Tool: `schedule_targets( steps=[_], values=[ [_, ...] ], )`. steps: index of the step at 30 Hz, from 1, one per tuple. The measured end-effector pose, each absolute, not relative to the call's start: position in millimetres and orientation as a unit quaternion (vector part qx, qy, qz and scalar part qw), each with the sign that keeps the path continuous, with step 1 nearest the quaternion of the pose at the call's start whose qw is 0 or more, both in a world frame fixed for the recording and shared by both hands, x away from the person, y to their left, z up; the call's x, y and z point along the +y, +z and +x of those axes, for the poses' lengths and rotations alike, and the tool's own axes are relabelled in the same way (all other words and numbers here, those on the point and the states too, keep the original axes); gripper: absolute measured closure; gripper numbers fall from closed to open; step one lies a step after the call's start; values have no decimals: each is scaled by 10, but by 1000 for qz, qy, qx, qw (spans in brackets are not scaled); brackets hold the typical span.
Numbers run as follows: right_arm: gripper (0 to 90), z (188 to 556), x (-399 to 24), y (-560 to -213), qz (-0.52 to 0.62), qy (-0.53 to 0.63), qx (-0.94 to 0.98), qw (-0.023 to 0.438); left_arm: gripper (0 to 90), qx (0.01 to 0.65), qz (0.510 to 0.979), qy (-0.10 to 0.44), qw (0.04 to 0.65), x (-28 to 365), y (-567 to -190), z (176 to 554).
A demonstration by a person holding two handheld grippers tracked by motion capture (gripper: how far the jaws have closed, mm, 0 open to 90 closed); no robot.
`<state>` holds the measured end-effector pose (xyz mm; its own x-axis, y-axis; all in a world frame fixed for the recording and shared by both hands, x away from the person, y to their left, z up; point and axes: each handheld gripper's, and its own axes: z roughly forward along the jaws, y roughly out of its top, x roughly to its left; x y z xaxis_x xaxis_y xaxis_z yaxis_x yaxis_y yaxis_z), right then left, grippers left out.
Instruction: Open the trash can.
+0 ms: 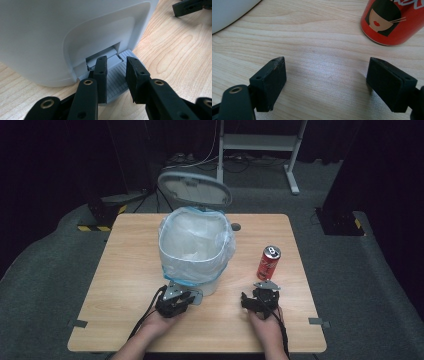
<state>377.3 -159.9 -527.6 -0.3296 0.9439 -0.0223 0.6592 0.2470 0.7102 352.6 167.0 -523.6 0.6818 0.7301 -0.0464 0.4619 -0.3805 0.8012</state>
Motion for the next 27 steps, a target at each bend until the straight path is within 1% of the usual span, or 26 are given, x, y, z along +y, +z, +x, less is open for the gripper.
schedule_targets(
  steps=[10, 19, 21, 22, 23, 27],
  values=[
    [159, 3771, -1600, -5275, 532, 308, 755, 229, 706, 368, 814, 150, 423, 1681, -5236, 3542],
    [133, 3769, -1606, -5270, 522, 306, 763, 227, 706, 369, 814, 150, 423, 1680, -5235, 3544],
    [134, 3758, -1603, -5235, 516, 294, 769, 236, 706, 368, 814, 150, 423, 1679, -5235, 3544],
    [134, 3749, -1640, -5185, 514, 298, 765, 249, 706, 368, 814, 150, 423, 1678, -5235, 3543],
    [134, 3749, -1640, -5185, 514, 298, 765, 249, 706, 368, 814, 151, 423, 1677, -5235, 3543],
    [132, 3763, -1766, -5049, 530, 328, 735, 266, 697, 365, 816, 151, 421, 1674, -5234, 3540]
  ],
)
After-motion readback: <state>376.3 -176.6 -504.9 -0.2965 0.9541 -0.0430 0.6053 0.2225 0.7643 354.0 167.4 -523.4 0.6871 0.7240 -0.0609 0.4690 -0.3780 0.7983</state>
